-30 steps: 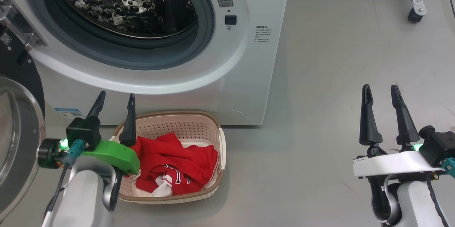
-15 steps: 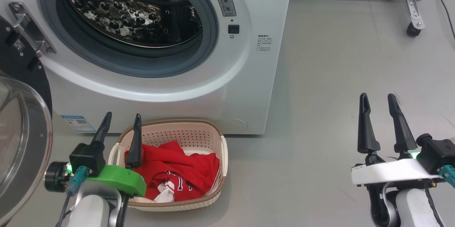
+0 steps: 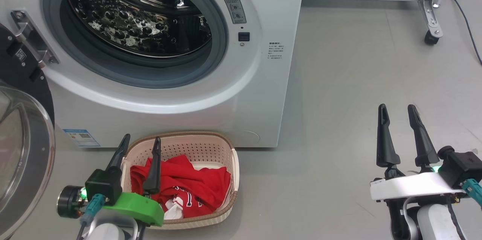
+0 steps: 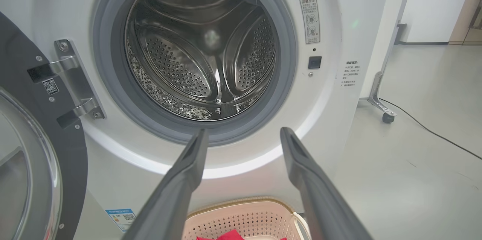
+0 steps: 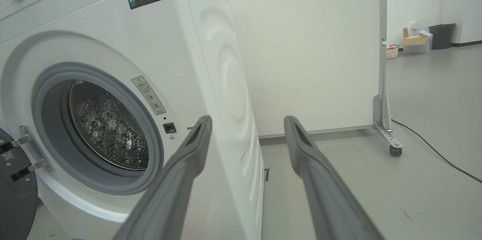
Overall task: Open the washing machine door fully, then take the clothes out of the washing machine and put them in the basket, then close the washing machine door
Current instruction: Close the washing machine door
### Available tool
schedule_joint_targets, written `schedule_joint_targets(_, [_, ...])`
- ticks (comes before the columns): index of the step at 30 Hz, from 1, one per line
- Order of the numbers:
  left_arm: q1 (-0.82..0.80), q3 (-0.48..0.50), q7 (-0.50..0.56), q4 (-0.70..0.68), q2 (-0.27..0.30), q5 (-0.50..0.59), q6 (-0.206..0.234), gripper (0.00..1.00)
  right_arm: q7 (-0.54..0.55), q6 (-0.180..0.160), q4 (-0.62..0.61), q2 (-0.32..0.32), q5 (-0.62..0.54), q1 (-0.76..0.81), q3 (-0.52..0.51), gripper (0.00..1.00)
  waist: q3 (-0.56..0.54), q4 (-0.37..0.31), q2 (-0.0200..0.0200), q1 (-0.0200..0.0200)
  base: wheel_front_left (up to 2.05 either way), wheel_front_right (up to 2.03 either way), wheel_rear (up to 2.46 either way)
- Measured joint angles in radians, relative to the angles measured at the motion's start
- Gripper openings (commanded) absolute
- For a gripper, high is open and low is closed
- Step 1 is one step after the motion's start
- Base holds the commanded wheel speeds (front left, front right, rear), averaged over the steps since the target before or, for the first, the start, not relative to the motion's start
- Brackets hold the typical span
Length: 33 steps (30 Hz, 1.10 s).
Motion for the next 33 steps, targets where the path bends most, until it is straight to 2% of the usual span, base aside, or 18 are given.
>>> schedule_joint_targets(10, [0.017,-0.016,0.000,-0.043,0.002,-0.017,0.017,1.00,0.000,-0.016,-0.006,0.000,0.001,0.012,-0.001,1.00,-0.004,-0.004,0.0000,0.0000,0.00,0.00,0.00])
schedule_joint_targets(33, [0.035,-0.032,0.000,-0.094,0.004,-0.026,0.045,1.00,0.000,-0.018,-0.017,0.000,0.001,0.016,0.003,1.00,0.017,-0.004,0.0000,0.0000,0.00,0.00,0.00])
